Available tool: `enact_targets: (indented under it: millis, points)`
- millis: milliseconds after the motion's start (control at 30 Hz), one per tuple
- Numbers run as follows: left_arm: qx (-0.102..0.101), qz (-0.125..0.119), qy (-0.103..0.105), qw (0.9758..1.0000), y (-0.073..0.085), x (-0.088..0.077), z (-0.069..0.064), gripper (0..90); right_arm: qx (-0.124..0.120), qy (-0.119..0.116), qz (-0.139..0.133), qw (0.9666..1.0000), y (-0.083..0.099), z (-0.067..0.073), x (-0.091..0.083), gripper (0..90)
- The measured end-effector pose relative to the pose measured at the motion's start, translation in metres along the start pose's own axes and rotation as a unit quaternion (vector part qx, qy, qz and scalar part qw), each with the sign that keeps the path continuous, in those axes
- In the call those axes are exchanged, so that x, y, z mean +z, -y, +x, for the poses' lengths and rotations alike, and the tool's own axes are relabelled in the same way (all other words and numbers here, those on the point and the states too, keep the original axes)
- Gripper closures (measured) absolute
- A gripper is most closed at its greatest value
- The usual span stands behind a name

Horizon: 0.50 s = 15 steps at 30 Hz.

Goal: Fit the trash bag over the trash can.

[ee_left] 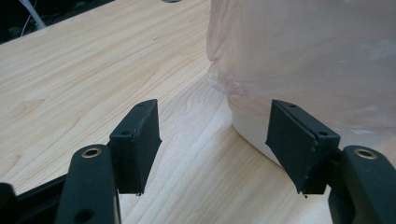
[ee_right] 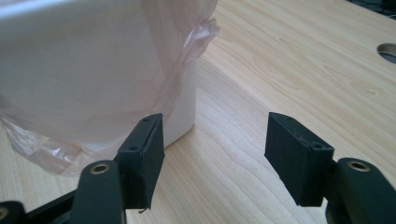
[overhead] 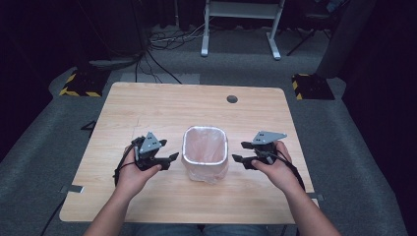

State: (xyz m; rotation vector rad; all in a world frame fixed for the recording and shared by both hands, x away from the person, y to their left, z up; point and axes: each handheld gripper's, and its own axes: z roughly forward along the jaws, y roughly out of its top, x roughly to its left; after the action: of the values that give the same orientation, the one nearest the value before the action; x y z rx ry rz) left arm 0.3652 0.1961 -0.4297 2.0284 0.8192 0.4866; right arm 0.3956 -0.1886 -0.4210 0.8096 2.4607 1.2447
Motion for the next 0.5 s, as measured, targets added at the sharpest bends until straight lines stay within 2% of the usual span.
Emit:
enact_targets:
  millis: [200, 500]
  points:
    - [-0.001, 0.0, 0.002, 1.0, 0.001, -0.015, 0.002, 33.1, 0.012, 0.011, -0.016, 0.9997, 0.0, 0.001, -0.016, 38.1]
    - [-0.009, 0.016, 0.011, 0.9998, 0.009, -0.045, 0.004, 29.9, 0.017, 0.041, -0.006, 0.999, 0.002, 0.002, -0.038, 37.0]
